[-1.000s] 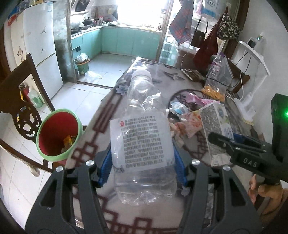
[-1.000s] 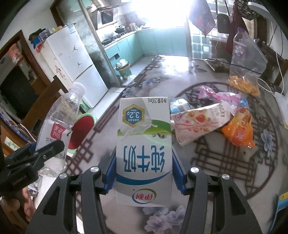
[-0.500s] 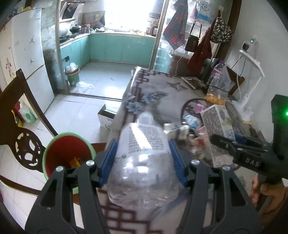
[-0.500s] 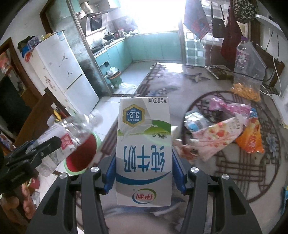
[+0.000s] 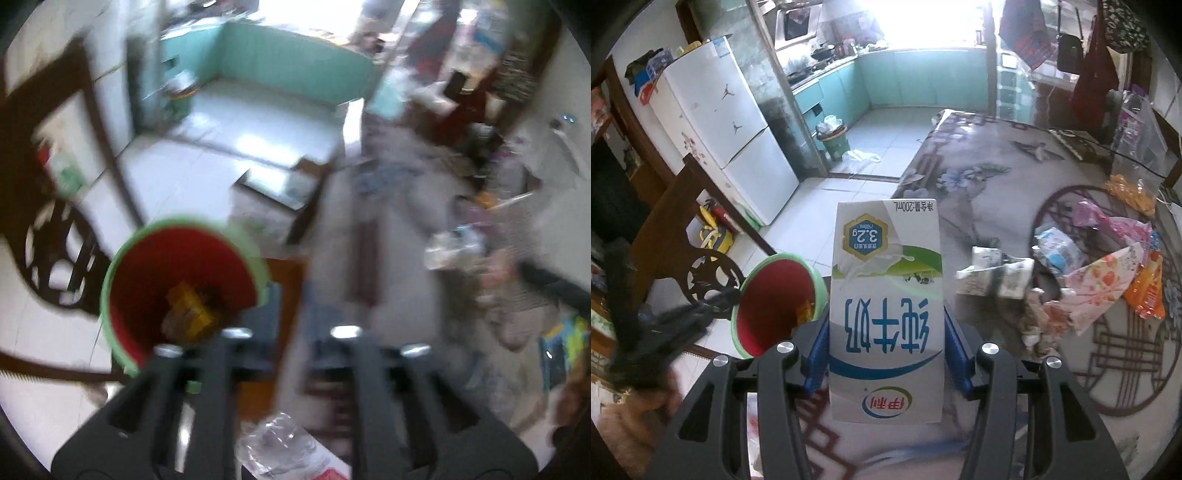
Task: Collect trash
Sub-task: 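Carry the bottle and milk carton to the red bin and open both tools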
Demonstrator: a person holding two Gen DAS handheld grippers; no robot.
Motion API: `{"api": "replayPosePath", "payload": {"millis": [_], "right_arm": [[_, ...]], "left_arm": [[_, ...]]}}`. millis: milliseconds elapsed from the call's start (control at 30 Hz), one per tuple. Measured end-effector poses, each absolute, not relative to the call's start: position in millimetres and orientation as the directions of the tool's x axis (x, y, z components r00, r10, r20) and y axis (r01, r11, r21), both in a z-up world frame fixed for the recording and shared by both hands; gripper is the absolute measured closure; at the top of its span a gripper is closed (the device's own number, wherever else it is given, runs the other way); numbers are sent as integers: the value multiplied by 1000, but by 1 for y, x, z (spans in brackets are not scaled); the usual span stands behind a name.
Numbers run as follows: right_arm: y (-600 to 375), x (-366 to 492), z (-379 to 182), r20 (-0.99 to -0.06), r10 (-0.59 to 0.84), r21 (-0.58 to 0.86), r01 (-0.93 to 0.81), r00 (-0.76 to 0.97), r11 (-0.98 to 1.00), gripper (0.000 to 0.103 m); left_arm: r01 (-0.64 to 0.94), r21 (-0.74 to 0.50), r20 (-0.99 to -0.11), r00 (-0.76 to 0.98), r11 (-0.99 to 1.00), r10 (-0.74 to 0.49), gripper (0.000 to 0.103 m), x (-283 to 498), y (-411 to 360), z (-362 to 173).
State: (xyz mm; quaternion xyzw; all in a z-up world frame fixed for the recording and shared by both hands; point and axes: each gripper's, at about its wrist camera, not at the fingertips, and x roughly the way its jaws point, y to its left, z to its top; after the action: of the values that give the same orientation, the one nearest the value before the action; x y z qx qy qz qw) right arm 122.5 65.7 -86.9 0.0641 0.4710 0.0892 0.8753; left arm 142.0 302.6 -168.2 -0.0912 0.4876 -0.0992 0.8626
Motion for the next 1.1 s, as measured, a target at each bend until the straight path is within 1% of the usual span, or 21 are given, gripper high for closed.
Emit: {"api": "replayPosePath", "payload": {"millis": [67,133,200,267,333,367,400,467,567,600,667,700,767,800,867,1000,1100], "right_arm": [[72,125,-88,-813,221,194,-107,539,975,52],[76,128,-90,-813,225,199,-107,537,974,52],[80,131,-89,-809,228,201,-109,541,973,52],[86,134,-87,-807,234,203,-118,542,972,52],[95,139,-88,-814,259,215,-144,520,966,51],[105,143,-90,-818,278,222,-169,503,960,51],[113,147,-92,-818,297,230,-193,492,954,51],[138,157,-100,-825,348,257,-252,446,933,52],[178,172,-121,-844,383,264,-330,377,906,52],[194,179,-132,-854,390,265,-356,344,896,52],[214,190,-149,-863,412,290,-381,294,878,51],[222,195,-157,-861,428,309,-387,273,869,48],[225,205,-167,-867,405,293,-360,290,886,38],[219,208,-167,-866,395,292,-333,305,897,38],[201,208,-162,-853,418,333,-290,314,897,38],[148,190,-139,-830,387,333,-200,401,921,29],[101,167,-122,-810,358,340,-125,464,932,27]], "left_arm": [[12,-288,-864,429,958,-265,72,138,319,-206],[-6,-289,-880,396,957,-263,71,133,322,-227],[9,-279,-888,377,960,-262,71,136,319,-228],[27,-272,-868,426,962,-257,70,143,320,-209],[42,-263,-841,480,964,-251,55,150,324,-185],[43,-252,-830,505,967,-238,38,152,327,-175],[38,-240,-816,533,970,-222,31,155,331,-164],[16,-235,-792,577,972,-201,31,161,343,-141],[-2,-239,-757,627,971,-185,29,165,357,-111],[-1,-238,-740,648,971,-181,25,166,360,-100],[14,-226,-722,669,974,-177,22,169,361,-87],[20,-220,-718,674,975,-175,20,171,360,-85],[33,-207,-708,685,978,-173,18,173,357,-79],[39,-208,-710,682,977,-178,18,175,356,-79],[54,-211,-721,665,976,-192,18,176,352,-81],[82,-222,-732,644,972,-222,18,177,331,-88],[109,-216,-733,638,970,-235,18,172,308,-86]]}}
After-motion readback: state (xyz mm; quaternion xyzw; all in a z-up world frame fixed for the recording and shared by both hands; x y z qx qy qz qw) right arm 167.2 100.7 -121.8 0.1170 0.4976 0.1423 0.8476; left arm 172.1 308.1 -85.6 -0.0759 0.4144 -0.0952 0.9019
